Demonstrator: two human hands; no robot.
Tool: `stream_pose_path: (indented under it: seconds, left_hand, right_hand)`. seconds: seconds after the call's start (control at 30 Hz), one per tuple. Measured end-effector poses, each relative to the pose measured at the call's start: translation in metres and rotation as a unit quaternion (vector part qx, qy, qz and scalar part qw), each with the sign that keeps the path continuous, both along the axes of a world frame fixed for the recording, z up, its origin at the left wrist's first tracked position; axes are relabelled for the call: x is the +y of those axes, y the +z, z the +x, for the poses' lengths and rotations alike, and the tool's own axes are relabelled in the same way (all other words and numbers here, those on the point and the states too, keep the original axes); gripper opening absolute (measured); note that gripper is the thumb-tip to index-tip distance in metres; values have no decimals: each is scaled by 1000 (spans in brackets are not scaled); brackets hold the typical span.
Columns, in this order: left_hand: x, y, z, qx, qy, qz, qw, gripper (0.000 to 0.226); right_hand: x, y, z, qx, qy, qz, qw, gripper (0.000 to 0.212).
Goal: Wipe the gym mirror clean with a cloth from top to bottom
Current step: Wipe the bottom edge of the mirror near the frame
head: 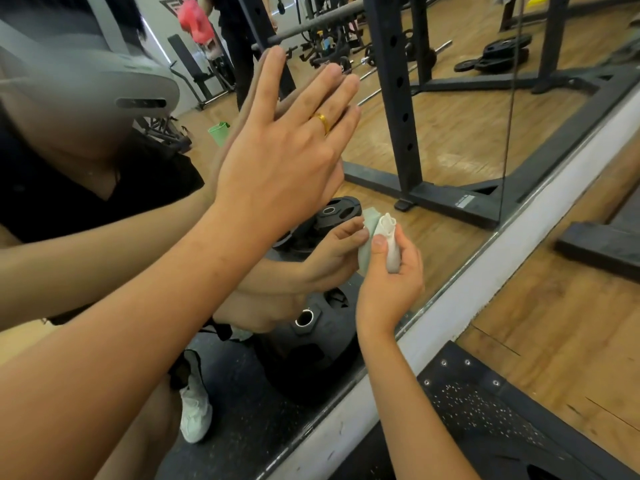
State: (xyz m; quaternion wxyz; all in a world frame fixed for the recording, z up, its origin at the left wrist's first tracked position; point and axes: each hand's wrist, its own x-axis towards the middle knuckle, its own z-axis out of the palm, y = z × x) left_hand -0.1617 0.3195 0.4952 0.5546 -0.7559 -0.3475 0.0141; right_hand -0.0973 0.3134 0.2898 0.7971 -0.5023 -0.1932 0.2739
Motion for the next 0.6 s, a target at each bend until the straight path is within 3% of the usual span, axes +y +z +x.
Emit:
stream_pose_path:
  seconds: [0.27, 0.4, 0.5, 0.6]
  left_hand:
    - [-1, 1, 0, 4, -10, -13, 1000, 53]
    - [-22, -6, -10, -13, -74, -102, 992, 49]
    - [-60, -36, -50, -28, -54, -110, 992, 52]
    - [-85, -59, -93, 15, -15, -104, 994, 56]
  right_hand:
    - [-7, 1, -13, 5, -4, 1, 1000, 36]
    - [-10, -4, -10, -29, 14, -2, 999, 37]
    - [-9, -6, -4, -52, 17, 0, 999, 35]
    - [-7, -5, -1, -71, 9, 1, 997, 33]
